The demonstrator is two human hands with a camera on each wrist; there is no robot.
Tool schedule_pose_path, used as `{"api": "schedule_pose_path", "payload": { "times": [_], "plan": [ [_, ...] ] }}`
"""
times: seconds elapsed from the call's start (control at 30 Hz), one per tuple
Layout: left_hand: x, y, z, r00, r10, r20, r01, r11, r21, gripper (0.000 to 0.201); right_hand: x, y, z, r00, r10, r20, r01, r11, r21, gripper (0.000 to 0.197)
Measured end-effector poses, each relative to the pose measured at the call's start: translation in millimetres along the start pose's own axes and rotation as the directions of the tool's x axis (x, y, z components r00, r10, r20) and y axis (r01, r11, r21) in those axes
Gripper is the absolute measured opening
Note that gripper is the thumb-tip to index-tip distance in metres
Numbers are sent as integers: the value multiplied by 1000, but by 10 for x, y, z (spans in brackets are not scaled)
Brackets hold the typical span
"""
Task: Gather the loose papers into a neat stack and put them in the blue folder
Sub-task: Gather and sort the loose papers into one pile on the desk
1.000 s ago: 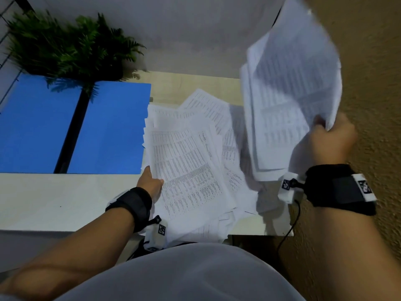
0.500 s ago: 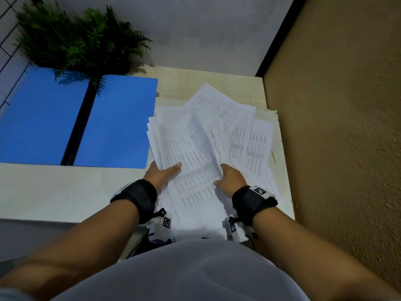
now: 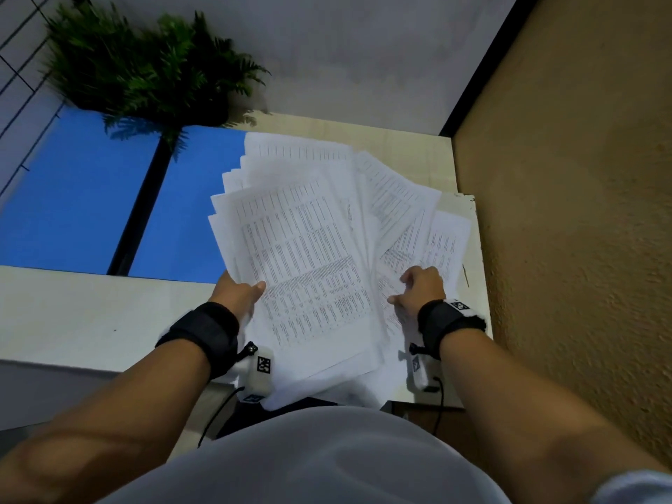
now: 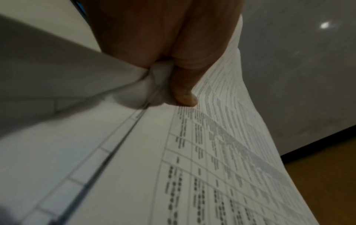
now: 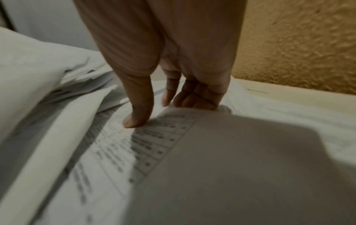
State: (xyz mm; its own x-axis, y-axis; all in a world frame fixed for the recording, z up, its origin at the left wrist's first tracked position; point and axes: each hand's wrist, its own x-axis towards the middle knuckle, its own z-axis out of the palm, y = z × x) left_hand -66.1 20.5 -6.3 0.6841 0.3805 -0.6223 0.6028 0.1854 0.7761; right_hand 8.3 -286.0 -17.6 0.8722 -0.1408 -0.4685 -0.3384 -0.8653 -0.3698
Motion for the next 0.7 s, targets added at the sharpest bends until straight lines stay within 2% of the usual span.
{"api": "schedule_pose_path", "payload": {
  "times": [0.1,0.17,0.2,0.27,0.33,0.43,0.53,0.7],
  "plan": [
    [0,160,18,997,19,75,-16,999,-32,52,-11,17,41,1000,7,-7,-7,1000,14,31],
    [22,310,84,996,37,86,-36,999,-3,49,-16,38,75,1000,-8,-29,12,993,118,37],
    [67,378,119,996,33,77,-34,999,4,48,-13,49,85,998,12,-63,3,974,228,42],
    [146,517,218,996,37,82,-38,999,9,52,15,87,88,992,20,-128,19,955,297,36],
    [246,628,349,996,44,74,-55,986,157,55,-7,76,24,994,4,-112,36,934,356,17],
    [345,824,577,995,85,48,-97,923,372,42,-57,87,-89,997,-49,-52,65,916,397,18],
    [398,932,724,993,98,73,-120,885,450,47,-45,181,-166,995,-103,-14,101,935,339,22],
    [489,877,735,990,-32,137,-25,920,391,51,-40,366,-331,981,-139,136,108,971,212,36]
  ]
}}
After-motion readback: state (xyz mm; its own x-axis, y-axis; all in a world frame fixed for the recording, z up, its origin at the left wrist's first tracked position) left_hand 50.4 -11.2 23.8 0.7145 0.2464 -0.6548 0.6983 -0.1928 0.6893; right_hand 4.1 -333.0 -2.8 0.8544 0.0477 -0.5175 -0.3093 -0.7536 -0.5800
